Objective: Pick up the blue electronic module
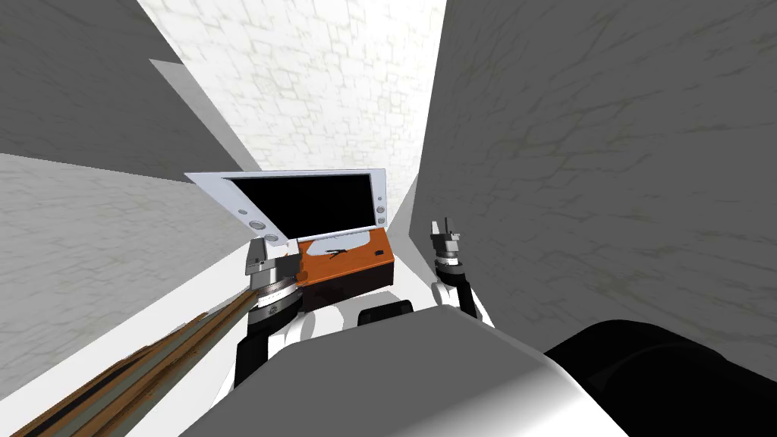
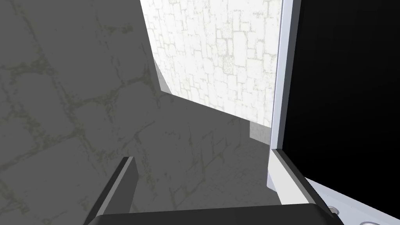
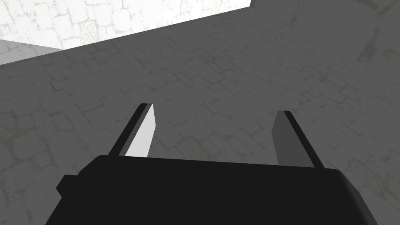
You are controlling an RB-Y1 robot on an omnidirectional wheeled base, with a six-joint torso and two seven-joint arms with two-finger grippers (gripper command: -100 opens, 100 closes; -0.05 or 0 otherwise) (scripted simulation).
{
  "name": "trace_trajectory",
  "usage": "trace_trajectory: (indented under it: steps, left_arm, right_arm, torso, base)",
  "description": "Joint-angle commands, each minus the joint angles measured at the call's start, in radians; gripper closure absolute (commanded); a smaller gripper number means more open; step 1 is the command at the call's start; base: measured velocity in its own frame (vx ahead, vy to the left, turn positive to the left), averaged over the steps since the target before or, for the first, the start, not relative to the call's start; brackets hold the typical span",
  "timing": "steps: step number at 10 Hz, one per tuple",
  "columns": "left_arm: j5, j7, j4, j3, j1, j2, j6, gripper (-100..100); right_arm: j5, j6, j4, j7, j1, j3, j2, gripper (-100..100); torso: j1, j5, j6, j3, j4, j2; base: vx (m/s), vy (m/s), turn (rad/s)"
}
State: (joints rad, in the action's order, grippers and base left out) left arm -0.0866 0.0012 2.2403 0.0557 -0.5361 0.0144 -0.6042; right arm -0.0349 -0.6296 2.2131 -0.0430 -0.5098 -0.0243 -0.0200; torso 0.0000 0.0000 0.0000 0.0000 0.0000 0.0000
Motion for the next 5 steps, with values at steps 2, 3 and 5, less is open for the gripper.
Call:
trace_trajectory:
  steps: [2, 3, 5]
  left_arm:
    - [0.0, 0.0, 0.0, 0.0, 0.0, 0.0, 0.0, 0]
    - [0.0, 0.0, 0.0, 0.0, 0.0, 0.0, 0.0, 0]
    - [0.0, 0.0, 0.0, 0.0, 0.0, 0.0, 0.0, 0]
  right_arm:
    - [0.022, 0.016, -0.02, 0.028, -0.007, -0.016, -0.062, -100]
    - [0.033, 0.024, -0.03, 0.041, -0.01, -0.023, -0.084, -100]
    - [0.06, 0.042, -0.058, 0.073, -0.02, -0.04, -0.129, -100]
  torso:
    - [0.0, 0.0, 0.0, 0.001, 0.0, 0.002]
    - [0.0, 0.0, 0.0, 0.002, 0.001, 0.004]
    - [0.0, 0.0, 0.0, 0.004, 0.001, 0.006]
  base:
    - [-0.062, 0.003, 0.123]
    - [-0.086, -0.003, 0.128]
    - [-0.101, 0.013, 0.169]
